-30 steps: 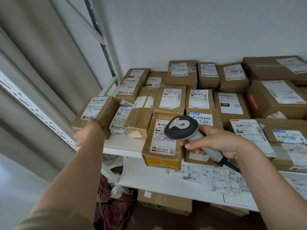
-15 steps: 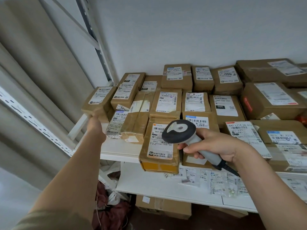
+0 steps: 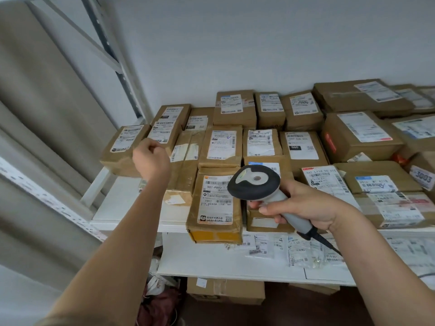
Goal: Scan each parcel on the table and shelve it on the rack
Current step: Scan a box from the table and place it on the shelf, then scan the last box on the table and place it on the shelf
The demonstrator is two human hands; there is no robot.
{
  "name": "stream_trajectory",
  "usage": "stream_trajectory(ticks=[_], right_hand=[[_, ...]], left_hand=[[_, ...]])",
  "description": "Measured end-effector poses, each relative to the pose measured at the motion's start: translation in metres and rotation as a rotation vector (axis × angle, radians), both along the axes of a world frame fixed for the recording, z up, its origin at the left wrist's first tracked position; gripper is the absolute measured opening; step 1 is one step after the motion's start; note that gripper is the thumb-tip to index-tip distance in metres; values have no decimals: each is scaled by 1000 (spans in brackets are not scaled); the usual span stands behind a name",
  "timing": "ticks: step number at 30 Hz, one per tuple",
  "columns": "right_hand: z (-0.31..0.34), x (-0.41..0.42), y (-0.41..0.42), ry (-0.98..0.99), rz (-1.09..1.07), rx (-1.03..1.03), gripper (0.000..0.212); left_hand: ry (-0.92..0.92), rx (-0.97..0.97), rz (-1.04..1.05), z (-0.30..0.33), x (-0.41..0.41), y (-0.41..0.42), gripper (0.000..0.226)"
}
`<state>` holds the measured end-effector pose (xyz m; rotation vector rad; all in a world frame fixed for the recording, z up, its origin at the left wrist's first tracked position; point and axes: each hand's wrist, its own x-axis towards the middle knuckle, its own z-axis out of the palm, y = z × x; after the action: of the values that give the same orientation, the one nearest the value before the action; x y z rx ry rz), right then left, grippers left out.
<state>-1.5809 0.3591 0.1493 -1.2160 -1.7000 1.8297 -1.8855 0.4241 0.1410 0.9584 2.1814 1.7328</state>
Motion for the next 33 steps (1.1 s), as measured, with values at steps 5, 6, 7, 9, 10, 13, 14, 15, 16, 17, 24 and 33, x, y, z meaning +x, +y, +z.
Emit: stream_trajectory(ticks=[5, 6, 7, 9, 10, 13, 14, 15, 16, 17, 24, 33], right_hand=[[5, 32, -18, 64, -133, -37, 39], [6, 41, -23, 71, -152, -30, 39], [7, 52, -29, 77, -172, -23, 39], [10, 79, -42, 95, -230, -7, 39], [12, 96, -49, 104, -260, 6, 39], [18, 157, -71, 133, -346, 47, 40], [19, 182, -79, 137, -378, 62, 40], [20, 208, -88, 138, -413, 76, 40], [21, 236, -99, 138, -451, 86, 39], [21, 267, -111, 139, -495, 94, 39], [24, 504, -237, 64, -897, 180, 33], [20, 711, -345, 130, -1515, 235, 29]], left_hand=[[120, 159, -339, 17, 75, 8, 34], [129, 191, -386, 20, 92, 9, 34], [140, 220, -431, 23, 111, 9, 33], [168, 283, -532, 30, 152, 7, 31], [171, 316, -590, 34, 176, 6, 30], [182, 390, -773, 46, 254, 5, 28], [190, 406, -821, 50, 284, 4, 28], [194, 426, -862, 53, 316, 2, 29], [190, 447, -899, 55, 351, 0, 31], [181, 464, -934, 56, 390, -4, 33], [101, 479, -1343, 41, 691, -73, 36], [79, 469, -1730, 29, 993, -156, 26]])
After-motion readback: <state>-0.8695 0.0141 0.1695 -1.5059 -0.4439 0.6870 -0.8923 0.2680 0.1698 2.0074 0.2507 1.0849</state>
